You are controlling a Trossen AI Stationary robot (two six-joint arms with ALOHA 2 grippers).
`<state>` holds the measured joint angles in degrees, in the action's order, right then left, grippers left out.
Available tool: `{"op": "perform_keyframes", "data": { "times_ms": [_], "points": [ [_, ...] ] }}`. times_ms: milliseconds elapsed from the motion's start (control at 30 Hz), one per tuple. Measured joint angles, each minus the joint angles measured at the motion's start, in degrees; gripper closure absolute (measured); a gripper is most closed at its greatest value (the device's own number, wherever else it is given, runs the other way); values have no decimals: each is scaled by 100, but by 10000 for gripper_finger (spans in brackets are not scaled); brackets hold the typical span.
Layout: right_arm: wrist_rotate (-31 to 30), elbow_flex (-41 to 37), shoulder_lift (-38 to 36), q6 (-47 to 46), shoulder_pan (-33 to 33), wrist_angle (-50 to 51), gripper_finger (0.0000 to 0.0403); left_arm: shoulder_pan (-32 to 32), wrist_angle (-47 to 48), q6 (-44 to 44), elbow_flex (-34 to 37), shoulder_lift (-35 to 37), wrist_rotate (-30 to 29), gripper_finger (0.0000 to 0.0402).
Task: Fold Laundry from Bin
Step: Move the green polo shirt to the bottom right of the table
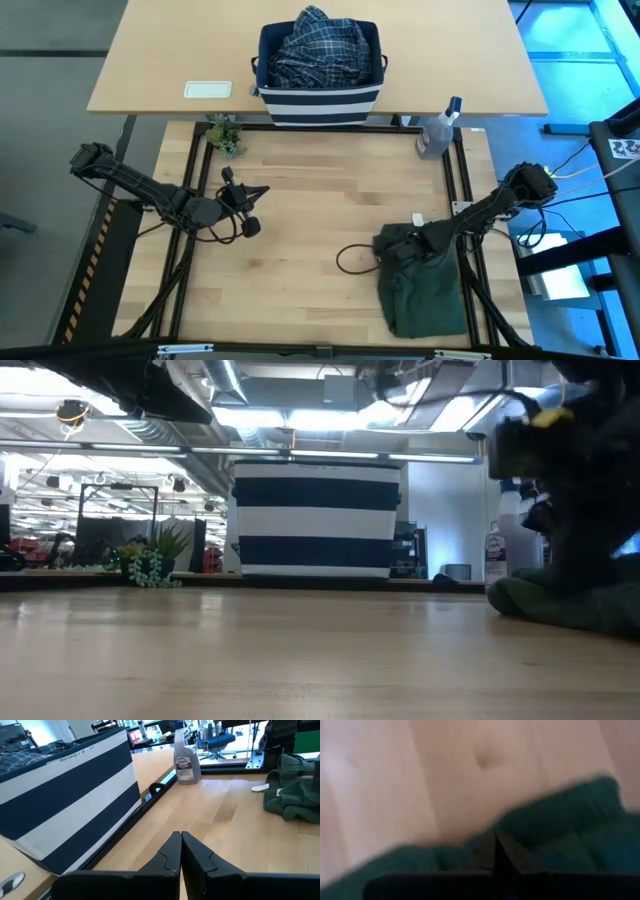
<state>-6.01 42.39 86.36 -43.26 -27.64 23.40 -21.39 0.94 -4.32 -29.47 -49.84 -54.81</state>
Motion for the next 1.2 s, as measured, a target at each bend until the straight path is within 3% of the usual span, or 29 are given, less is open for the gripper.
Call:
{"op": "perform_keyframes", "data": {
  "times_ms": [267,633,800,967,1200],
  "points": [
    [10,-4,12,-622,-11,1383,402,0,6,0,0,0,11,401],
    [68,0,12,13,-8,-272,402,0,2,-8,0,0,28,401],
    [108,-2,-174,-44,-8,338,402,0,2,-9,0,0,29,401],
    [-85,-2,-816,-105,-8,488,402,0,3,-11,0,0,28,401],
    [-343,0,-1294,-689,-8,1999,402,0,2,-21,0,0,28,401]
  ]
}}
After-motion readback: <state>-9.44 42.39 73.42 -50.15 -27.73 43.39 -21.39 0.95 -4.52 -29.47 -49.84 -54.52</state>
